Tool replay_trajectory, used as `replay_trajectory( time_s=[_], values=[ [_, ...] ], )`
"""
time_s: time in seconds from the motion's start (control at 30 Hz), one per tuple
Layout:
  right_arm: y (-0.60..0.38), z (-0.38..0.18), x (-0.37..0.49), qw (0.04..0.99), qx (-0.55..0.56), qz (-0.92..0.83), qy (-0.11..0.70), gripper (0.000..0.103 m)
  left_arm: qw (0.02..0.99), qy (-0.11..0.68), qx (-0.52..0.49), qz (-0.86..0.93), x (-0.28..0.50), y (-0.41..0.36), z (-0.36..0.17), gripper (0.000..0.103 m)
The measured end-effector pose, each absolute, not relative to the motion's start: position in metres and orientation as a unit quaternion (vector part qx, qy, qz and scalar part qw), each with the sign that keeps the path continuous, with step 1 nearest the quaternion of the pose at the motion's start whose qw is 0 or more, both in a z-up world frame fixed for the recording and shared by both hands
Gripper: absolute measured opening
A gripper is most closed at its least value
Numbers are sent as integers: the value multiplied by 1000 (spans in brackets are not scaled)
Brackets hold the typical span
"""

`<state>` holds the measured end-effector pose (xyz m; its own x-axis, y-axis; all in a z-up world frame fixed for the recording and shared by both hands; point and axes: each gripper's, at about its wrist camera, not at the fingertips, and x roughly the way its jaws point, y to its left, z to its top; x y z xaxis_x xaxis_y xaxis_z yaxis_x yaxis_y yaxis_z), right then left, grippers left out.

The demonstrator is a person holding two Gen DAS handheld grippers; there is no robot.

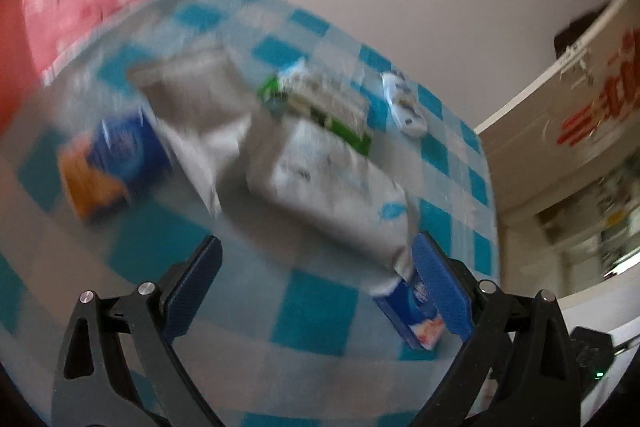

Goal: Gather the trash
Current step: 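Grasp the large white wet-wipes bag with the left tool, then lift the white bag with the left tool while right tool approaches the blue tissue pack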

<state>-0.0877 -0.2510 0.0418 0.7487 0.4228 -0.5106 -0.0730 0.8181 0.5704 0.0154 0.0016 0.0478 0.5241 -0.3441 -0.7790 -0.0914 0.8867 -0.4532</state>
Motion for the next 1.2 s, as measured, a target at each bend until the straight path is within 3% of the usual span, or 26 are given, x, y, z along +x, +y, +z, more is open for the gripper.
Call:
replay_trajectory(
  time_s=[0.2, 0.47, 0.67, 0.73, 1.2],
  values=[
    [-254, 44, -92, 898, 269, 142, 318, 94, 837, 471, -266, -88, 24, -14, 35, 94],
    [-259, 44, -95, 899, 269, 146, 314, 94, 814, 472, -325, -91, 42, -27, 20, 81],
    [-259, 41, -92, 896, 268, 149, 320, 94, 816, 470, -331, -67, 52, -30, 20, 65],
    [-258, 39, -90, 894, 267, 151, 326, 94, 816, 476, -324, -54, 55, -31, 18, 47],
    [-240, 34, -82, 897, 215, 152, 355, 94, 809, 472, -341, -78, 46, -18, 31, 25]
  ],
)
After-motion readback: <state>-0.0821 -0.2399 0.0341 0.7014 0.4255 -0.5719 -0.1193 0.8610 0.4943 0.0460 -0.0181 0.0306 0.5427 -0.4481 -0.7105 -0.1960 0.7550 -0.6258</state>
